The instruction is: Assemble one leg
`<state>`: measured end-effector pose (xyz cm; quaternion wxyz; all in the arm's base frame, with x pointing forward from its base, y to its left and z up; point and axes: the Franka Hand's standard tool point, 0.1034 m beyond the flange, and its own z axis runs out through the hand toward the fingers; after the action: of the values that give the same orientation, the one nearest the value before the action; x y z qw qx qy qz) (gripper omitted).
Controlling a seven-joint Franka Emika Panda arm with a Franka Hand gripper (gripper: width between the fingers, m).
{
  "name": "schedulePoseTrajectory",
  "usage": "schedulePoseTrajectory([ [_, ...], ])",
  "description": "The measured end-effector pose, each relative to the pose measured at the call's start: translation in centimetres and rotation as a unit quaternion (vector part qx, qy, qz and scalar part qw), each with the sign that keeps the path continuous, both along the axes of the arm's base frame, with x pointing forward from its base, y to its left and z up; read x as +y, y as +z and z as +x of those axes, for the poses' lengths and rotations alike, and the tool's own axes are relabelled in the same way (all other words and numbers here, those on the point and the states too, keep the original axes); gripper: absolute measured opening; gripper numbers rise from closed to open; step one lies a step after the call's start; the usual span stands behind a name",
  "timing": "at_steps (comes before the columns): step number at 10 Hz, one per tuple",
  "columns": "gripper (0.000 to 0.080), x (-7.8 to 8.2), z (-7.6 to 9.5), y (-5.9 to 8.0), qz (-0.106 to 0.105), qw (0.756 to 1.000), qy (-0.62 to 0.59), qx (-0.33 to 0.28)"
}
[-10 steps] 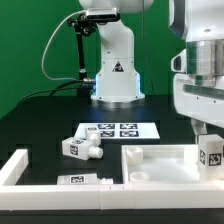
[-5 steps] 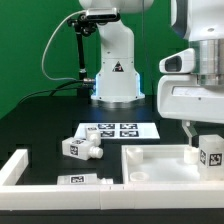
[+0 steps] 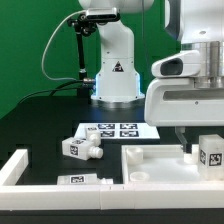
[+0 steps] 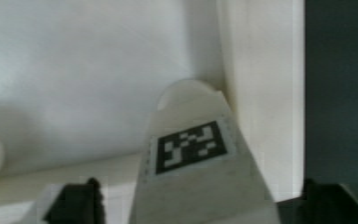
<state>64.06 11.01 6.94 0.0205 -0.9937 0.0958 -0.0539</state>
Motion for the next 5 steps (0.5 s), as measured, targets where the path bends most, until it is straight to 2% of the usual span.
schedulePoseTrajectory([
  [1, 0.0411, -0.03, 0.00, 0.00, 0.000, 1.000, 0.000, 0.000],
  [2, 0.0411, 0.00, 0.00, 0.00, 0.006, 0.999, -0.042, 0.001],
  [3, 0.0284, -0.01, 0.00, 0.00, 0.008, 0.998, -0.067, 0.002],
  [5, 0.0284, 0.03, -0.01, -0.02, 0.018, 0.988, -0.157, 0.005],
])
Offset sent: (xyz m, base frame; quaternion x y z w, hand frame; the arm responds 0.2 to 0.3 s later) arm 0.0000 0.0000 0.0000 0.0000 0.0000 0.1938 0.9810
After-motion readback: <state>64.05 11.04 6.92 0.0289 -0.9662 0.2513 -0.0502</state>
